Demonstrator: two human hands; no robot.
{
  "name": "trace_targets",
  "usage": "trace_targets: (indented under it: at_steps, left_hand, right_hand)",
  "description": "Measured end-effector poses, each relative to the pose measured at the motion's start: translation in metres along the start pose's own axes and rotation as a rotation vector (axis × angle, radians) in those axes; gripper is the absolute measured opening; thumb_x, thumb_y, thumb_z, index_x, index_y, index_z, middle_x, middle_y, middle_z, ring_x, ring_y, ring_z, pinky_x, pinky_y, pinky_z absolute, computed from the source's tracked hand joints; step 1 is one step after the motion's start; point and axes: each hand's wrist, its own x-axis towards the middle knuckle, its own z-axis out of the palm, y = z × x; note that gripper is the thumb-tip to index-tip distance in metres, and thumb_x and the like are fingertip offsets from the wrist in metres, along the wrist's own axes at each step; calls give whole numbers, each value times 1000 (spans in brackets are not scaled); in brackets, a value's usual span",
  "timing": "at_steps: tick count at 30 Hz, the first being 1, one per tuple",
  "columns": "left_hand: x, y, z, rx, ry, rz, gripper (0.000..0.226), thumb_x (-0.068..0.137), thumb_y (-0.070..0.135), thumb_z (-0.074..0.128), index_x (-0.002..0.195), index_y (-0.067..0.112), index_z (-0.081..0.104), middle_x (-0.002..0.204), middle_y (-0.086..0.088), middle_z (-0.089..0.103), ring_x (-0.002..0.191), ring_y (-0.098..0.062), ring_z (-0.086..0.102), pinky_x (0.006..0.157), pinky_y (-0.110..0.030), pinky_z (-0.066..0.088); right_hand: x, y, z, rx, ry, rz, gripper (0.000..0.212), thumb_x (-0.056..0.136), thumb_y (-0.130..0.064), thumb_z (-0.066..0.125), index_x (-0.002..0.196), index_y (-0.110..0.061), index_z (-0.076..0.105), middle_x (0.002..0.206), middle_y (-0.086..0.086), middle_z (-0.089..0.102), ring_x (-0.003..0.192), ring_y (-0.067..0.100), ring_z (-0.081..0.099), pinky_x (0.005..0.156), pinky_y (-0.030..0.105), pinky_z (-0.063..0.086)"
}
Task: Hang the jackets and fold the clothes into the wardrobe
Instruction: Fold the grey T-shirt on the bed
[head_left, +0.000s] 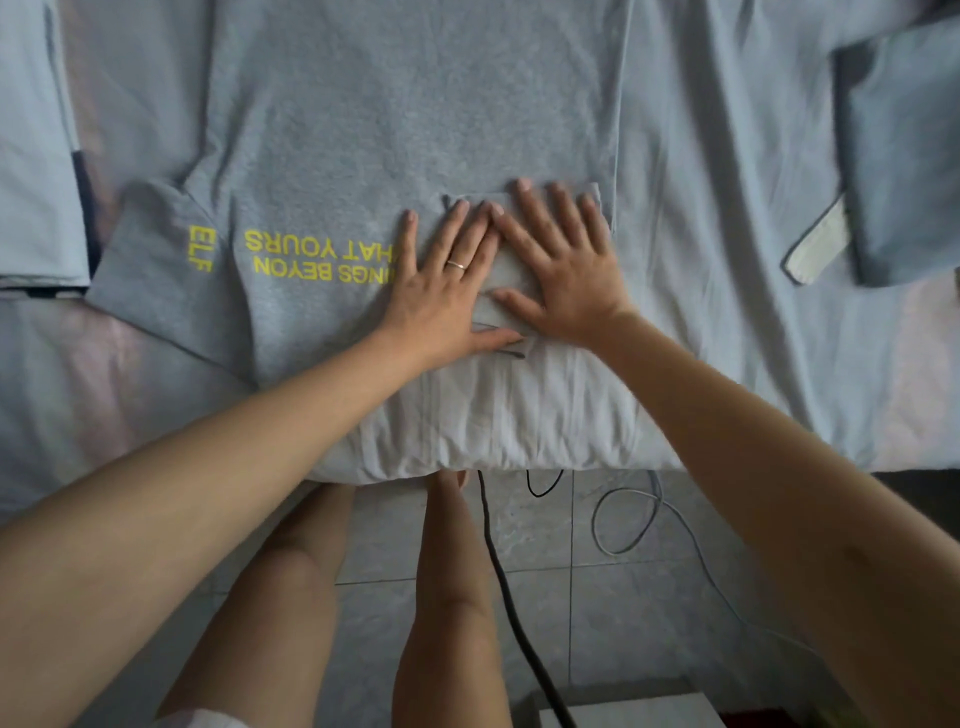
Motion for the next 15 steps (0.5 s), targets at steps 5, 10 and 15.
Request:
trace_targets:
  at_steps: [5, 10, 15]
  left_hand:
    - [2, 3, -4, -32, -87, -70, 124, 58, 87, 35, 152, 11, 6, 160, -13, 3, 147, -31, 2, 113, -60, -1]
    - [2, 0, -17, -139, -137, -63, 124, 61, 77, 57, 152, 13, 3, 158, -18, -6, 147, -30, -8, 113, -54, -9]
    - [-31, -37, -34, -303, -149, -92, 104, 76, 56, 64, 152, 13, 8, 159, -15, -7, 147, -28, -8, 114, -49, -8]
  right_hand:
    - [13, 11, -14, 13, -114, 350, 89, 83, -77, 23, 153, -25, 5, 161, 7, 1, 148, 31, 2, 110, 62, -8]
    - [5, -49, -26, 39, 42, 457, 69, 97, -43, 34, 152, -7, 13, 159, 16, 11, 147, 31, 8, 116, 49, -7]
    - [-45, -84, -8, 196, -37, 347, 57, 97, -35, 29, 152, -25, 17, 160, 5, 14, 146, 32, 14, 117, 42, -1]
